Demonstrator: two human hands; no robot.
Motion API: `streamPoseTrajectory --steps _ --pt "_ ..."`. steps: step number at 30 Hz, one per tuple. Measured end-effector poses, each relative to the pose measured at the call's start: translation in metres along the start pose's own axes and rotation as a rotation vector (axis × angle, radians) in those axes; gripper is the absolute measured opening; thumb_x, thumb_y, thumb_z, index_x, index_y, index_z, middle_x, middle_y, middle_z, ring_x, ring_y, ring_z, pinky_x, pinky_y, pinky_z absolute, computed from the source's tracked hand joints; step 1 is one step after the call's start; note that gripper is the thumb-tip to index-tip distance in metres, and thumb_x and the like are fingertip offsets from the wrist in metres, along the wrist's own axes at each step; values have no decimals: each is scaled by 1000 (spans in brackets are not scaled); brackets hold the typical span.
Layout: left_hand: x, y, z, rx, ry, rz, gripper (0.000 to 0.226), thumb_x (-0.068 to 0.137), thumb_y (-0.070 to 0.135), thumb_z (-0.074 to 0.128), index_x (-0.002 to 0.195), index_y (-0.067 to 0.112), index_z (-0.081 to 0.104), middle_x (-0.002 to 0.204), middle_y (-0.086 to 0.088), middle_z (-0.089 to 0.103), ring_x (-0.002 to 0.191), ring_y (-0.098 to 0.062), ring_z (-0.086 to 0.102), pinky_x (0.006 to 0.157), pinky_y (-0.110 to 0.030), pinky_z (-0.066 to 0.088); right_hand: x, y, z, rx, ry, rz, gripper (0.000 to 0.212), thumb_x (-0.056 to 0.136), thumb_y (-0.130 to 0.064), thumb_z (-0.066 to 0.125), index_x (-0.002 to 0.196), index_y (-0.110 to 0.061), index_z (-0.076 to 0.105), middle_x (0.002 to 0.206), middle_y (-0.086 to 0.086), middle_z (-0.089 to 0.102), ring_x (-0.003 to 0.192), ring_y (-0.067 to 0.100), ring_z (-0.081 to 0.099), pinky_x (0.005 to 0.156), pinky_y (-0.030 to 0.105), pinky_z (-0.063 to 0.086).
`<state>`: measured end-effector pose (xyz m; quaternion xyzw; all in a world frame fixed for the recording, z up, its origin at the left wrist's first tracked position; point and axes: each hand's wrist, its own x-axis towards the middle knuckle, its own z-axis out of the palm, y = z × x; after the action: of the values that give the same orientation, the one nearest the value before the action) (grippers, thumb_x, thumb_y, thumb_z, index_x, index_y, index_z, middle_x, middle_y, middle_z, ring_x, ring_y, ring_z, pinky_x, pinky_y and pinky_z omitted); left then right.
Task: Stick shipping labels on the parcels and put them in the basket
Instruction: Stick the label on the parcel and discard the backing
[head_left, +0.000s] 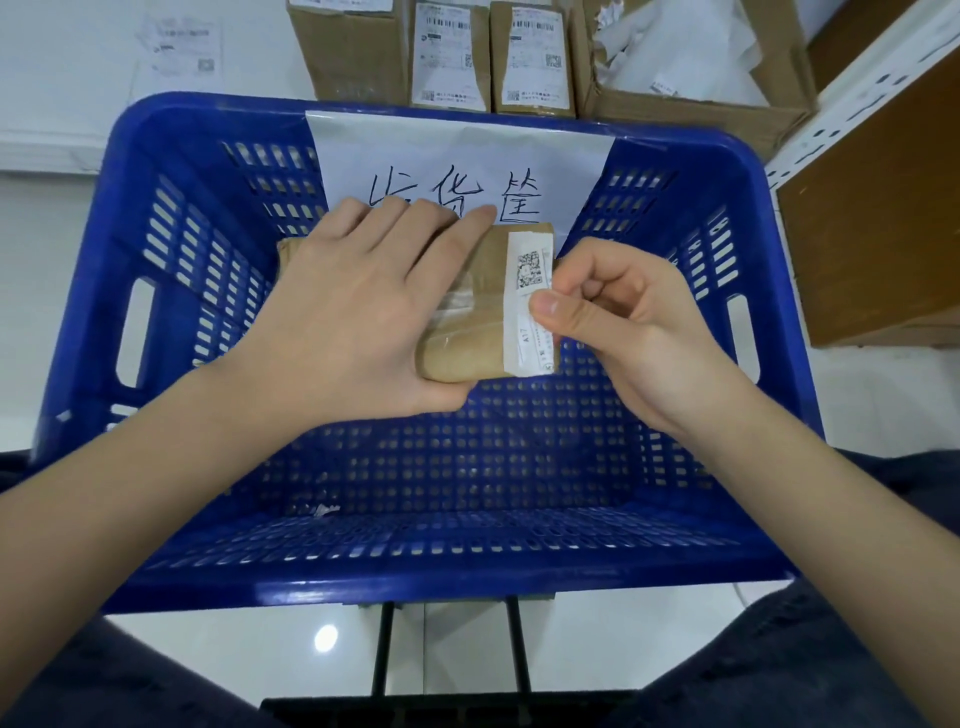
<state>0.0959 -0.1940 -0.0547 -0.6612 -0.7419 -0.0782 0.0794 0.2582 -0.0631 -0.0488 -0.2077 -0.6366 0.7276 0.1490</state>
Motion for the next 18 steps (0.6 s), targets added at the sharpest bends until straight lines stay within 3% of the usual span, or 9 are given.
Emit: streamPoseTrajectory --steps 5,12,16,18 --pt "0 -5 -4 8 36 27 95 65 59 60 137 -1 43 115 -20 58 98 -32 49 79 -41 33 -1 -4 -3 179 -60 20 15 71 -16 76 64 -20 64 72 12 58 64 17 54 66 25 47" --pt "3 -6 -10 -38 57 21 98 63 60 61 138 1 42 114 -18 58 97 -32 49 79 -42 34 -2 -3 -4 360 -64 -1 11 71 -16 73 67 -17 64 76 7 63 70 17 58 68 27 48" --pt "4 -4 -9 -98 29 -4 101 61 62 59 139 1 42 114 -17 57 96 -32 52 81 -42 35 1 -10 -5 337 9 46 19 74 -4 72 61 -15 63 72 7 63 66 17 57 64 26 47" --pt "4 -2 -7 -107 3 -37 102 60 64 55 139 1 42 113 -17 57 96 -32 52 82 -39 33 4 -12 -8 209 97 56 20 77 -3 65 60 -13 61 68 9 61 64 18 57 61 25 46"
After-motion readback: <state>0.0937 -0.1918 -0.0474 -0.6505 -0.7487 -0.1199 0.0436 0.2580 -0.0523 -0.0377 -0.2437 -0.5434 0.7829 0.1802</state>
